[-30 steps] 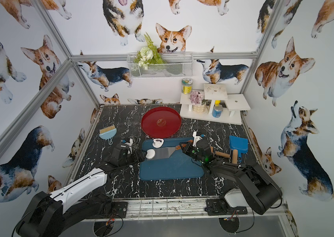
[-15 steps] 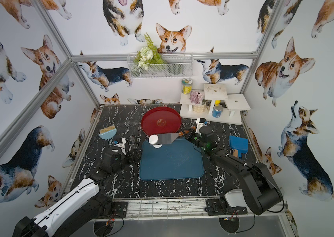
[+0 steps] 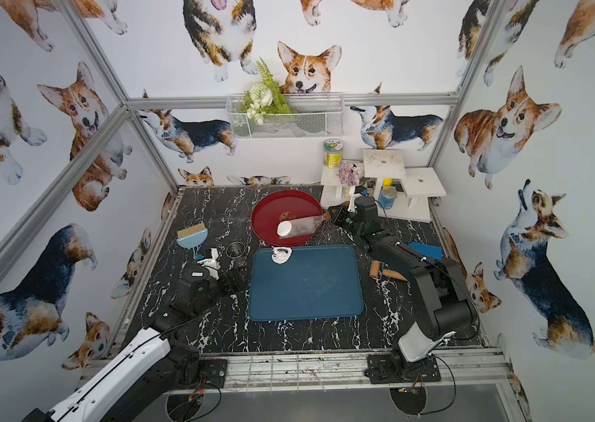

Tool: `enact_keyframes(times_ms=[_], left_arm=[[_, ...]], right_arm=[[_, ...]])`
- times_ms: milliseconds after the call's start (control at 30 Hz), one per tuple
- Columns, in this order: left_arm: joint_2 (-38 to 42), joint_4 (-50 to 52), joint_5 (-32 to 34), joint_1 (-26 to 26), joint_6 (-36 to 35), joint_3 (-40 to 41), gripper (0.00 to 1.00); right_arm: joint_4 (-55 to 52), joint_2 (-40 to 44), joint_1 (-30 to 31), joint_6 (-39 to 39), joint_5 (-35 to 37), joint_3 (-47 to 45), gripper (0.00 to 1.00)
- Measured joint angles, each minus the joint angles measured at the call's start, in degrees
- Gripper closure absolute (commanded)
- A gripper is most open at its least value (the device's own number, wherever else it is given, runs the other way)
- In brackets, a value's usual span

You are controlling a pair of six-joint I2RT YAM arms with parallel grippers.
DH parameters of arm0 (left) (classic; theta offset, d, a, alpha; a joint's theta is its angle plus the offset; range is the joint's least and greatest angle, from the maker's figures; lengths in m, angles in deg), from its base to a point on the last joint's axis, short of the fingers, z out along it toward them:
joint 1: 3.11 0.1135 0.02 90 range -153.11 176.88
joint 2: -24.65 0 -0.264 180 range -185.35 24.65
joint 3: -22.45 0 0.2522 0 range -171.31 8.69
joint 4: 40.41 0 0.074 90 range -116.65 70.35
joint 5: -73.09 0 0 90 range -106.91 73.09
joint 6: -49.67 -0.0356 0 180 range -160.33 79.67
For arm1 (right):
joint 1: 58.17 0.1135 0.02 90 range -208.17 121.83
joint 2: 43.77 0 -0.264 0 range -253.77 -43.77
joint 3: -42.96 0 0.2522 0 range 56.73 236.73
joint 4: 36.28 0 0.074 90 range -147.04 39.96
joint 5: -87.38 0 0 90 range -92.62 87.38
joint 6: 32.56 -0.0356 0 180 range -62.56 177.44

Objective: Roll out the dumpling wrappers from the dough
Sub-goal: Place the dumpling wrapper on the plate.

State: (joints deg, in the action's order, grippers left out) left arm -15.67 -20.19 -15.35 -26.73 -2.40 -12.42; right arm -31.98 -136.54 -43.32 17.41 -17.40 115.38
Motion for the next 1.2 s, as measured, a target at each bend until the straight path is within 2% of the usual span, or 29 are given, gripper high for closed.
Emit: enact_keyframes(times_ms=[333, 767, 1200], left_arm=[[-2.34, -0.92, -0.55, 0.35, -0.83, 0.28, 0.0], [-2.1, -1.66, -1.01, 0.5, -0.92, 1.92, 0.0], [-0.39, -2.73, -1.38, 0.52, -0.09, 3.34, 0.0]], right_arm=[[-8.92, -8.74, 0.0, 7.8, 0.09, 14.69, 1.0], [-16.79, -13.86, 3.41, 16.39, 1.64, 23.76, 1.0], [-23.47, -16.68, 8.79, 25.14, 10.21, 32.17, 1.0]])
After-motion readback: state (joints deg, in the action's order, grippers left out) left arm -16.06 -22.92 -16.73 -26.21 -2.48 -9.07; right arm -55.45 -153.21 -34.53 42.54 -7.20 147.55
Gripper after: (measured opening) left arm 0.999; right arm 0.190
